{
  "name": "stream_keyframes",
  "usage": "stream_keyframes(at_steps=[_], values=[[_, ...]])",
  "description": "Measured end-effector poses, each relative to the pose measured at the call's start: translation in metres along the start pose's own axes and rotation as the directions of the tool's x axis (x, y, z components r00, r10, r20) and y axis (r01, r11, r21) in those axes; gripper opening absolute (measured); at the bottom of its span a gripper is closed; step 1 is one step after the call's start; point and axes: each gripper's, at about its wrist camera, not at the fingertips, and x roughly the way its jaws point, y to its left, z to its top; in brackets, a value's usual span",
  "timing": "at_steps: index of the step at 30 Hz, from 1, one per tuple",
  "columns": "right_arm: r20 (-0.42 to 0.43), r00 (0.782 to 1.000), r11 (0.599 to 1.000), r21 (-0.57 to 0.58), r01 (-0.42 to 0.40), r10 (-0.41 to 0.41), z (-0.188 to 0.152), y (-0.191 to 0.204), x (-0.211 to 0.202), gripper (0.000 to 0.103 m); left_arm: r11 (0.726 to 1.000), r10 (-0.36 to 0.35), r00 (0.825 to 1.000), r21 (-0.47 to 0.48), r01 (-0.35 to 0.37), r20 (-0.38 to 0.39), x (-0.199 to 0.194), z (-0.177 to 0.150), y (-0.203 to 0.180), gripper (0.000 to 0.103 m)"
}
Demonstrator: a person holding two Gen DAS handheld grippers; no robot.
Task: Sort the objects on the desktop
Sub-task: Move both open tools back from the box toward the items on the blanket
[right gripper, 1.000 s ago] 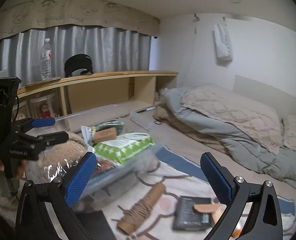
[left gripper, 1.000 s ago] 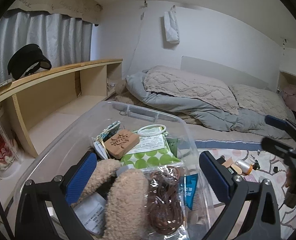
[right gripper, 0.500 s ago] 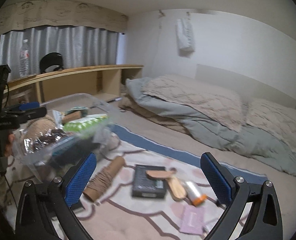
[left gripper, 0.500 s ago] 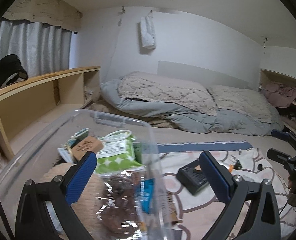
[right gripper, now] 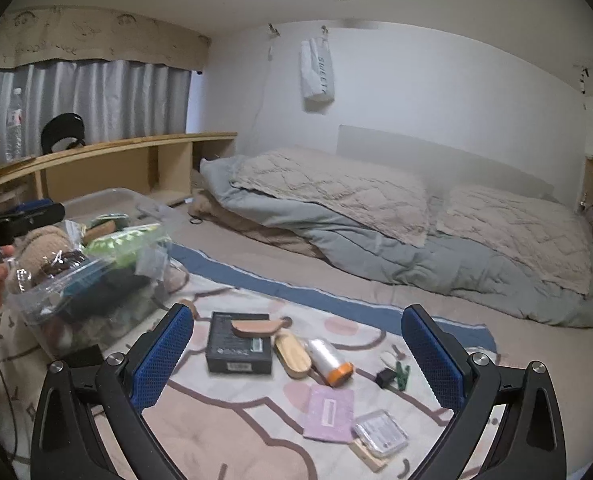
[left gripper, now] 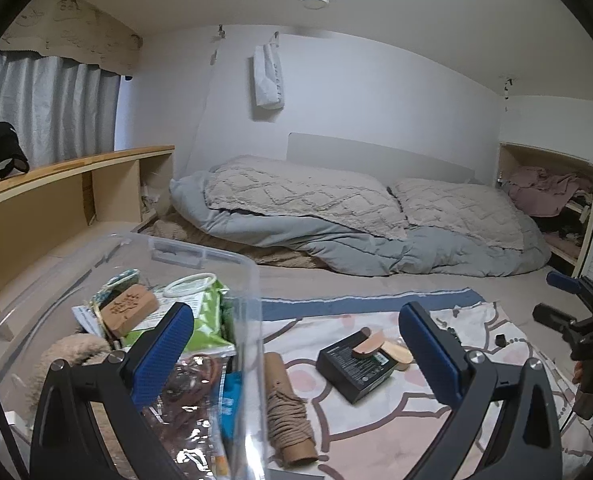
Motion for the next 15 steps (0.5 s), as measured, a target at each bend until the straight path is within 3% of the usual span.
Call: stream_keyframes(at_steps=[5, 13, 14, 15], values=[[-0.055, 0.998, 1.0, 0.014, -0.019, 0.02, -0.005, -0.008, 0.004, 0.103, 1.0, -0.023, 1.0, 0.01, 0.023, 0.006, 0.002, 0.001, -0.011, 0.103], [-0.109, 0.993, 0.995, 0.084, 0.048, -0.039, -0.017, -0.035, 0.006, 0.103, 0.994, -0.106, 0.994, 0.006, 0.106, 0.013, 0.009, 0.002, -0.032, 0.103], [-0.114, 0.993, 0.994, 0.093, 0.053, -0.042, -0.019, -0.039, 0.007, 0.1, 0.993, -0.114, 0.993, 0.007, 0.114, 0.014, 0.011, 0.001, -0.035, 0.103], [-0.125, 0.991, 0.993, 0.104, 0.062, -0.048, -0.023, -0.045, 0.008, 0.086, 0.992, -0.127, 0.992, 0.018, 0.127, 0.017, 0.014, 0.0, -0.041, 0.103]])
